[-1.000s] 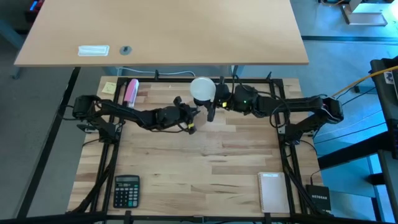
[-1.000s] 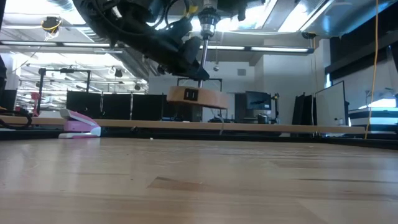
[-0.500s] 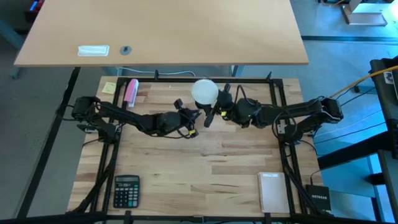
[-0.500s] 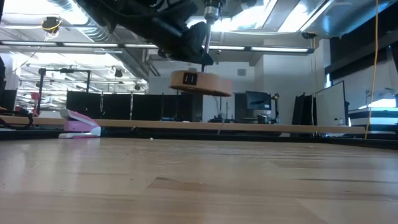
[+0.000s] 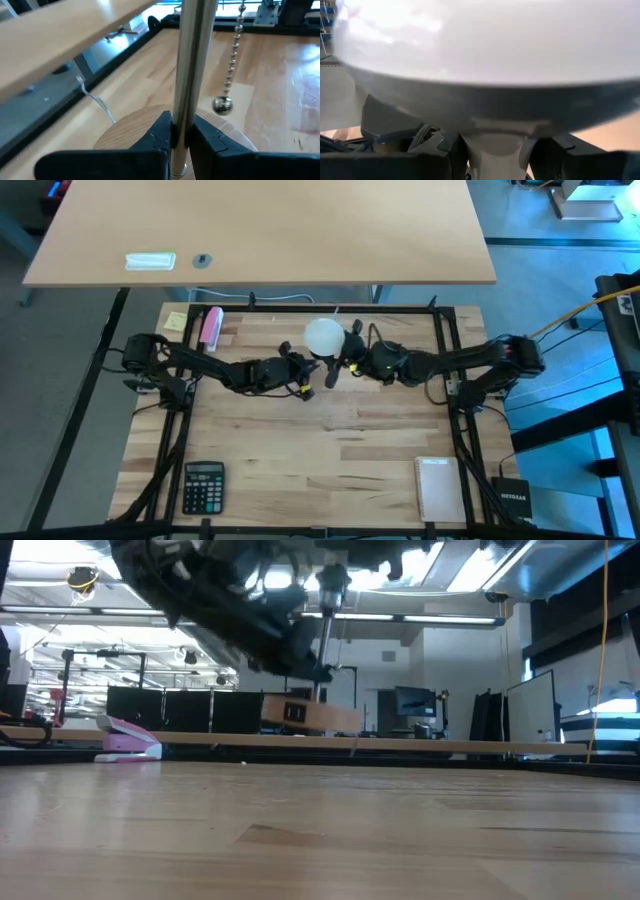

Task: Screw lightbulb
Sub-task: Insert the white lightbulb into the brown lamp

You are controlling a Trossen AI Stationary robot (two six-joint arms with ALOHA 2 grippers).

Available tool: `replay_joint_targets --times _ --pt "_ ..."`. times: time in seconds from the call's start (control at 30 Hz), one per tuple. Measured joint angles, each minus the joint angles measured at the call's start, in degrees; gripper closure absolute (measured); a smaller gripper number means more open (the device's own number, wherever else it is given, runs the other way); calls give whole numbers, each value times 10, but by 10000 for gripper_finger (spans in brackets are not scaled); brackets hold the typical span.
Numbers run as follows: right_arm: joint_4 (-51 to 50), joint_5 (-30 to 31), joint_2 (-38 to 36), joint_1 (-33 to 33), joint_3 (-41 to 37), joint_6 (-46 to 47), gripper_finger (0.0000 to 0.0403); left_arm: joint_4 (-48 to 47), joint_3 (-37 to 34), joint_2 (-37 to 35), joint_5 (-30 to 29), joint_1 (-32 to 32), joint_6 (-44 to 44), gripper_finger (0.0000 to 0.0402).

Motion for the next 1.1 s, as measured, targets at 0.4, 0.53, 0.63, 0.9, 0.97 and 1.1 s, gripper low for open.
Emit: replay_joint_targets --times 0.4,0.53,0.63,0.9,0.97,1.1 --pt "81 -59 69 -34 -34 19 243 92 -5 105 66 17 -49 374" --pt "105 -47 88 -37 -33 12 243 85 -6 106 65 23 -48 371" --pt "90 5 89 -35 -32 14 246 78 -6 106 65 28 -49 362" --pt "91 76 89 -20 -31 25 245 77 -6 106 64 33 -56 372" --pt "92 61 89 -20 -31 23 240 77 -6 106 63 34 -56 366" --pt "81 32 92 -21 -35 22 231 74 -6 104 55 36 -52 365"
